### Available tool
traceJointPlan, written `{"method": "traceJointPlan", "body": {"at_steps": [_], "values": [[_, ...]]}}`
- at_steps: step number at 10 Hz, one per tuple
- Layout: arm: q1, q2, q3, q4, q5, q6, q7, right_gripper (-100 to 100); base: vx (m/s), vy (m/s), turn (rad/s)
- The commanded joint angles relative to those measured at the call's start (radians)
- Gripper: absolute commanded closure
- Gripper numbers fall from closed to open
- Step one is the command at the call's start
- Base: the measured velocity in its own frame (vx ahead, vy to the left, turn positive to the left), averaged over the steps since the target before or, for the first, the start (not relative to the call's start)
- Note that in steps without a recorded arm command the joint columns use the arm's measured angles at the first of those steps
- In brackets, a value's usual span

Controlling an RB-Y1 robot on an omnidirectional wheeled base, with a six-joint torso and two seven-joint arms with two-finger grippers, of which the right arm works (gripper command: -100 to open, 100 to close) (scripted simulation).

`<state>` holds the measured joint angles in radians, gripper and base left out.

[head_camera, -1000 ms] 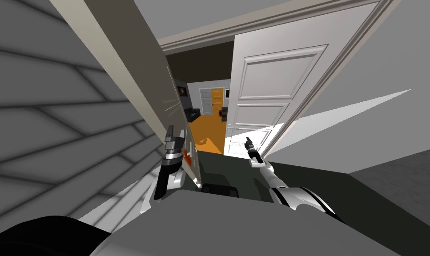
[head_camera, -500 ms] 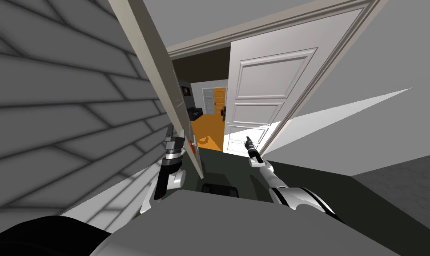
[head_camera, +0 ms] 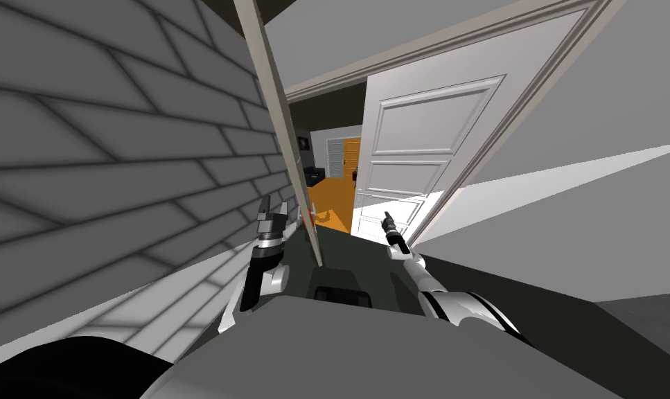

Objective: Pull the door open

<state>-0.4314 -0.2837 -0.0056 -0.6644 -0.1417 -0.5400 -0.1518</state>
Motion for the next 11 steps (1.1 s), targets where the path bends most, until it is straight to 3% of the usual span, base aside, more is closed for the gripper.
{"method": "traceJointPlan", "body": {"at_steps": [1,6,11], "values": [[0.003,0.006,-0.009,-0.009,-0.005,-0.008,0.016,-100,-0.065,-0.033,0.244],[0.004,0.026,-0.037,-0.015,-0.017,-0.033,0.059,-100,0.033,0.001,0.257],[0.008,0.056,-0.072,-0.016,-0.029,-0.059,0.111,-100,0.139,-0.005,0.255]]}}
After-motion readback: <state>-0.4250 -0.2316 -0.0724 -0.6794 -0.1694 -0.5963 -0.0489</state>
